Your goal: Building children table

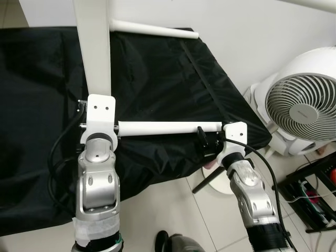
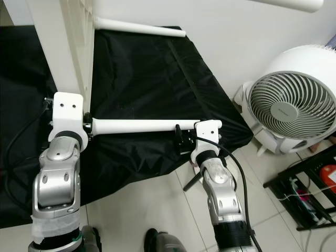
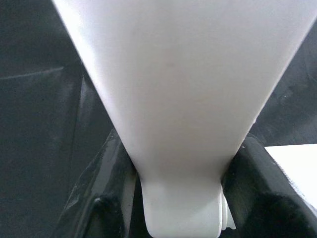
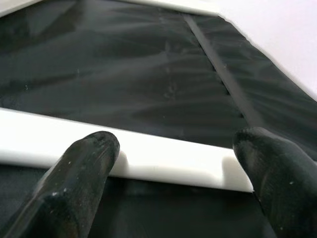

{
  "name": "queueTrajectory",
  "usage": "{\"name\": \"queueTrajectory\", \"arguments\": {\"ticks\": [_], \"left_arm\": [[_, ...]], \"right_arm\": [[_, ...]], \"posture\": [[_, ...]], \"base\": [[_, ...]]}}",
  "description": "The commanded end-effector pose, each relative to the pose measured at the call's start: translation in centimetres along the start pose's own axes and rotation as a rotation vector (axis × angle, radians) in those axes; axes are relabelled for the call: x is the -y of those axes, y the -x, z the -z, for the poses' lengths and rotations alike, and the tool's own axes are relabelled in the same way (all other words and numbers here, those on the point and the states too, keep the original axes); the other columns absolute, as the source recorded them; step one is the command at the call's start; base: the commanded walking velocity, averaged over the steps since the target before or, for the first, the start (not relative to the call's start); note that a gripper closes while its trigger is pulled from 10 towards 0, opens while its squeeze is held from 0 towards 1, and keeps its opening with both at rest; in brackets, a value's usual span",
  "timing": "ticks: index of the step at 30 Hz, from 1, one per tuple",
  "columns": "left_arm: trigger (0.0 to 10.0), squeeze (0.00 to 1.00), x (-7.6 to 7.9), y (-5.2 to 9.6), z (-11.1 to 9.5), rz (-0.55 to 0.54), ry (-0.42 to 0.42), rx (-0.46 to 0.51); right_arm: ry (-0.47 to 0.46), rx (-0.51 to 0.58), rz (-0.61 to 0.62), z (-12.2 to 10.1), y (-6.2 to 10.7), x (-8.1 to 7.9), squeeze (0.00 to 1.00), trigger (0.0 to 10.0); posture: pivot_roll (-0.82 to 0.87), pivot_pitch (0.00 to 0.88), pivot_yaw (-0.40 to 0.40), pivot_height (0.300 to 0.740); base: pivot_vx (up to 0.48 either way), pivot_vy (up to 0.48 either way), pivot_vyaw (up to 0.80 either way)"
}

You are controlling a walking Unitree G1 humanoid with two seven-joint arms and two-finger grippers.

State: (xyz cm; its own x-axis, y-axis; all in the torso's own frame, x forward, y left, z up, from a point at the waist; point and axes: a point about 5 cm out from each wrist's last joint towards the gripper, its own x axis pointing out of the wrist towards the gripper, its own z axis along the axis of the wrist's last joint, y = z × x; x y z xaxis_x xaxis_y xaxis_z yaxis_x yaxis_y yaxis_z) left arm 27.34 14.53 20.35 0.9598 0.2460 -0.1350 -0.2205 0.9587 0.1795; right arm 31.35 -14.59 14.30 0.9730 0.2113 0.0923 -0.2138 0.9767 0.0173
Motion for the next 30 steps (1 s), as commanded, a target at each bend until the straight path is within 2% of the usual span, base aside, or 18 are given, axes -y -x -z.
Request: {"name": "queueTrajectory", "arguments": {"ticks": [1, 4, 6, 8, 10, 11, 12, 13, 16, 17, 22, 26, 30], "left_arm": [[1.1, 0.0, -1.2, 1.9, 1.2, -0.403, 0.096, -0.079], [1.1, 0.0, -1.6, 2.2, 0.8, -0.414, 0.09, -0.061], [1.1, 0.0, -1.6, 2.2, 0.7, -0.415, 0.089, -0.059], [1.3, 0.0, -1.8, 2.4, 0.6, -0.419, 0.083, -0.055], [1.3, 0.0, -1.8, 2.5, 0.5, -0.421, 0.078, -0.054], [0.6, 0.0, -1.9, 2.6, 0.5, -0.421, 0.077, -0.051], [0.6, 0.0, -1.9, 2.6, 0.5, -0.421, 0.077, -0.051], [0.0, 0.0, -2.0, 2.7, 0.4, -0.423, 0.073, -0.049], [0.5, 0.0, -2.1, 2.8, 0.4, -0.426, 0.073, -0.046], [0.5, 0.0, -2.3, 2.9, 0.3, -0.431, 0.072, -0.041], [0.7, 0.0, -2.6, 3.1, 0.1, -0.438, 0.069, -0.038], [0.6, 0.0, -3.1, 3.6, 0.2, -0.456, 0.065, -0.042], [0.5, 0.0, -3.3, 3.9, 0.2, -0.469, 0.067, -0.043]], "right_arm": [[-0.087, -0.03, 0.01, 0.9, -0.1, 0.5, 0.0, 10.0], [-0.24, -0.014, -0.004, 1.1, -0.9, 0.1, 0.0, 10.0], [-0.269, -0.015, -0.003, 1.1, -1.0, 0.0, 0.0, 10.0], [-0.366, -0.011, -0.009, 1.4, -1.3, 0.0, 0.0, 10.0], [-0.396, -0.009, -0.012, 1.4, -1.4, 0.0, 0.0, 10.0], [-0.44, -0.011, -0.021, 1.6, -1.6, -0.1, 0.0, 10.0], [-0.44, -0.011, -0.021, 1.6, -1.6, -0.1, 0.0, 10.0], [-0.494, -0.013, -0.027, 1.7, -1.7, -0.3, 0.0, 10.0], [-0.542, -0.017, -0.031, 1.9, -1.8, -0.4, 0.0, 10.0], [-0.592, -0.021, -0.035, 2.1, -2.0, -0.6, 0.0, 10.0], [-0.65, -0.031, -0.053, 2.6, -2.2, -0.9, 0.0, 10.0], [-0.705, -0.058, -0.119, 3.1, -3.1, -2.1, 0.0, 10.0], [-0.704, -0.075, -0.156, 3.2, -3.8, -2.6, 0.0, 10.0]], "posture": [[0.18, 0.154, -0.138, 0.74], [0.2, 0.158, -0.133, 0.74], [0.2, 0.158, -0.133, 0.74], [0.21, 0.165, -0.127, 0.74], [0.21, 0.165, -0.127, 0.74], [0.21, 0.168, -0.127, 0.74], [0.21, 0.168, -0.127, 0.74], [0.22, 0.17, -0.127, 0.74], [0.22, 0.173, -0.126, 0.74], [0.23, 0.175, -0.125, 0.74], [0.24, 0.177, -0.125, 0.74], [0.25, 0.183, -0.126, 0.74], [0.26, 0.188, -0.137, 0.74]], "base": [[0.0, 0.0, 0.0], [0.0, 0.0, 0.0], [0.0, 0.0, 0.0], [0.0, 0.0, 0.0], [0.0, 0.0, 0.0], [0.0, 0.0, 0.0], [0.0, 0.0, 0.0], [0.0, 0.0, 0.0], [0.0, 0.0, 0.0], [0.0, 0.0, 0.0], [0.0, 0.0, 0.0], [0.0, 0.0, 0.0], [0.0, 0.0, 0.0]]}}
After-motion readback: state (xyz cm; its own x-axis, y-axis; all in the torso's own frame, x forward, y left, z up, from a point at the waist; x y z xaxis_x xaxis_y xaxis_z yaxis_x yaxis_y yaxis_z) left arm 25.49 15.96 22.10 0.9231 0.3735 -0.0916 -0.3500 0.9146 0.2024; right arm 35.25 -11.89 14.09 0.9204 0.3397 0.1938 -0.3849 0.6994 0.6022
